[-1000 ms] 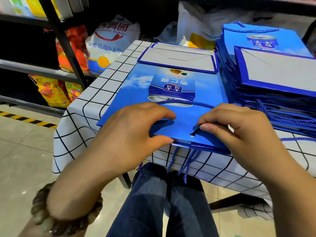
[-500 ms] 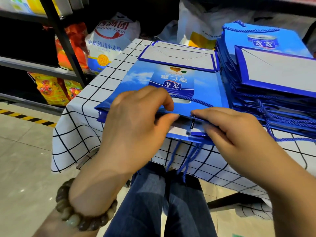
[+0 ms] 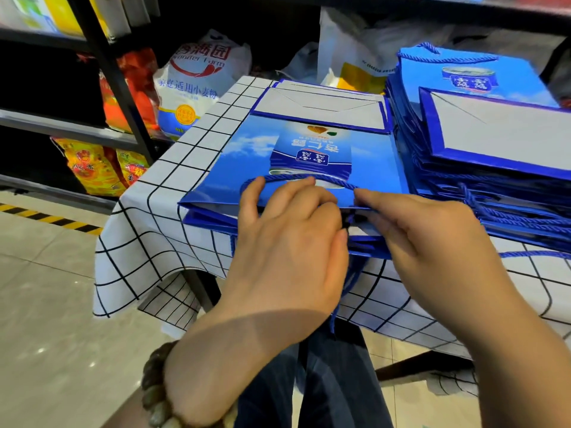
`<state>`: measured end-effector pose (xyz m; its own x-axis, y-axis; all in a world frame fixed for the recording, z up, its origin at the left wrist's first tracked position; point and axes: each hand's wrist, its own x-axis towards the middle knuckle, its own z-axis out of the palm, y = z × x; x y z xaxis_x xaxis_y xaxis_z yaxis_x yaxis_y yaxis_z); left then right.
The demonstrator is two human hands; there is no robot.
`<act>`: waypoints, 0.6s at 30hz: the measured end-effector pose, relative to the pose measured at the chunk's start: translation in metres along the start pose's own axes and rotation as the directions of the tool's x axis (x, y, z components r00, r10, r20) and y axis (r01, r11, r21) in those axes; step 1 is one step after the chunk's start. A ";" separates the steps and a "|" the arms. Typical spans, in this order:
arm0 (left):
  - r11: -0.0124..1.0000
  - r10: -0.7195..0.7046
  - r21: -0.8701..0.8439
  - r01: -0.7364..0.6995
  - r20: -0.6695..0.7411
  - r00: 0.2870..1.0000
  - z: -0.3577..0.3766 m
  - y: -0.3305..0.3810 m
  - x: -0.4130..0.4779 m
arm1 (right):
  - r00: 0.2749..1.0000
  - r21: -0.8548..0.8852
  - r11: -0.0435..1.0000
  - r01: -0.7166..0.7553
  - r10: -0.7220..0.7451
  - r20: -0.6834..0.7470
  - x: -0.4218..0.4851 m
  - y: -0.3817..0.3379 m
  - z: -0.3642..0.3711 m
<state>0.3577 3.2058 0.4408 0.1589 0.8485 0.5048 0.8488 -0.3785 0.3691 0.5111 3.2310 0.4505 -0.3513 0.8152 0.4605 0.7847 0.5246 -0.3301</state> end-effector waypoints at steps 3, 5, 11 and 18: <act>1.000 0.027 -0.009 -0.027 0.004 1.000 -0.001 -0.007 -0.004 | 0.999 0.025 0.999 -0.031 0.031 0.031 -0.001 0.000 -0.001; 0.999 -0.009 -0.051 0.007 -0.037 0.999 -0.002 -0.013 -0.005 | 0.997 0.066 0.996 -0.052 0.047 0.064 -0.002 -0.001 -0.003; 0.991 -0.030 -0.129 0.029 -0.006 1.000 0.001 -0.022 -0.002 | 0.977 0.166 0.981 -0.100 0.065 0.204 0.002 0.000 -0.004; 0.998 0.068 0.009 -0.069 0.089 0.994 0.004 -0.022 -0.002 | 0.976 0.220 0.951 -0.216 0.218 0.016 0.005 0.004 0.003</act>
<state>0.3407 3.2136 0.4288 0.2604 0.8506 0.4569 0.8402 -0.4328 0.3267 0.5107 3.2382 0.4493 -0.1803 0.9137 0.3642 0.7098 0.3772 -0.5949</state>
